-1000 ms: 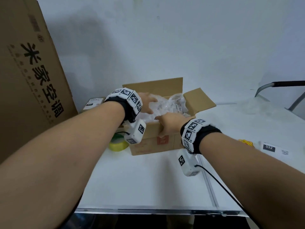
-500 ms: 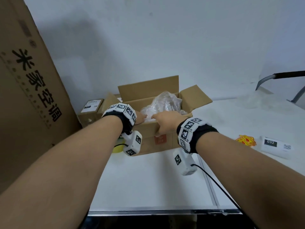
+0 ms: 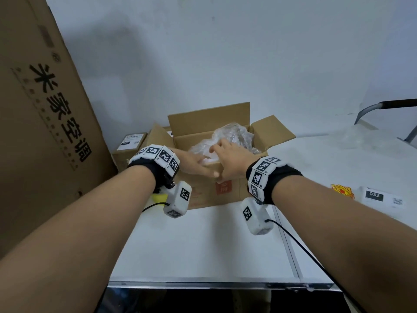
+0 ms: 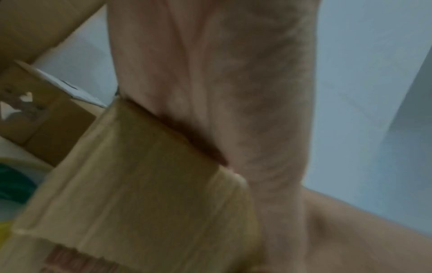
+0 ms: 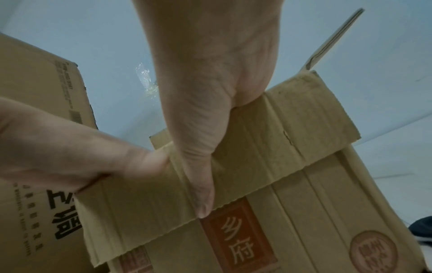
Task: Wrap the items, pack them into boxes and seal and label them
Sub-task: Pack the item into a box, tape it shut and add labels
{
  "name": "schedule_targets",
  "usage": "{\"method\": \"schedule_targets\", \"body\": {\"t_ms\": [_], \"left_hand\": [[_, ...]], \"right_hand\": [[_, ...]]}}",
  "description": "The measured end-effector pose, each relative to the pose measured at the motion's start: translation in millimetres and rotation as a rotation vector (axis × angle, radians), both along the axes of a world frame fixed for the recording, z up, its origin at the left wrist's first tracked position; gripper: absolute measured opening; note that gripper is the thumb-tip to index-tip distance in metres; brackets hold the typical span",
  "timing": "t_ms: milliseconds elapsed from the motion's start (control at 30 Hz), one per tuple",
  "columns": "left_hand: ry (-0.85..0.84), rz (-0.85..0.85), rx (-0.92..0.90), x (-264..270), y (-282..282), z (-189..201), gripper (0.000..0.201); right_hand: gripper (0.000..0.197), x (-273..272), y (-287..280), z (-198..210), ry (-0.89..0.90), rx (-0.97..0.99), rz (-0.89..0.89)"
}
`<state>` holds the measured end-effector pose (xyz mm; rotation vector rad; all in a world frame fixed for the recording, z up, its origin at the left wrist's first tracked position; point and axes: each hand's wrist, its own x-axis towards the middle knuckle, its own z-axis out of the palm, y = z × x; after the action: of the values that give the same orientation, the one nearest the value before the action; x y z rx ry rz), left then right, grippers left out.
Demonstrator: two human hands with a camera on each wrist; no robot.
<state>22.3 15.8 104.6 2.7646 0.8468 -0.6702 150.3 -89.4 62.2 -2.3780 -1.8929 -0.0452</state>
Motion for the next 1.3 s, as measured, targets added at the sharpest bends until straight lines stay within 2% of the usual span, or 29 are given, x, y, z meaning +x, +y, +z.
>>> {"method": "schedule_targets", "body": {"t_ms": [100,133,200,233,300,333,433,533,633,767,967,1100,1300], "left_hand": [[-0.011,-0.063,0.152,3,2,-7,0.066],[-0.013,-0.086,0.178,5,0,-7,0.064],[0.027,-0.109,0.234,8,2,-5,0.079],[0.06,-0.126,0.278,9,2,-2,0.092],[0.111,-0.152,0.387,12,-2,9,0.106],[0.112,-0.162,0.41,15,-6,17,0.104],[-0.073,-0.19,0.398,30,-33,54,0.068],[-0.378,-0.24,0.453,63,-67,82,0.039],[-0.531,-0.297,0.42,110,-103,83,0.028],[-0.545,-0.371,0.397,178,-147,66,0.027],[-0.478,-0.44,0.327,279,-178,37,0.028],[-0.397,-0.478,0.304,347,-181,11,0.029],[-0.262,-0.522,0.309,443,-180,-44,0.031]], "right_hand": [[0.095,1,0,0,-0.05,0.018,-0.009],[0.093,1,-1,1,-0.083,0.018,-0.017],[0.084,2,-5,5,-0.052,0.049,-0.02],[0.075,3,-9,9,0.029,0.104,-0.018],[0.053,9,-19,21,0.196,0.315,-0.016],[0.044,15,-25,28,0.234,0.443,-0.039],[0.027,44,-50,44,0.25,0.76,-0.2],[0.022,84,-86,48,0.237,0.886,-0.401],[0.029,125,-129,40,0.245,0.827,-0.593],[0.032,171,-180,20,0.296,0.707,-0.757],[0.034,248,-229,-13,0.372,0.538,-0.966],[0.036,312,-248,-29,0.354,0.455,-1.105],[0.049,403,-253,-50,0.257,0.39,-1.158]]}}
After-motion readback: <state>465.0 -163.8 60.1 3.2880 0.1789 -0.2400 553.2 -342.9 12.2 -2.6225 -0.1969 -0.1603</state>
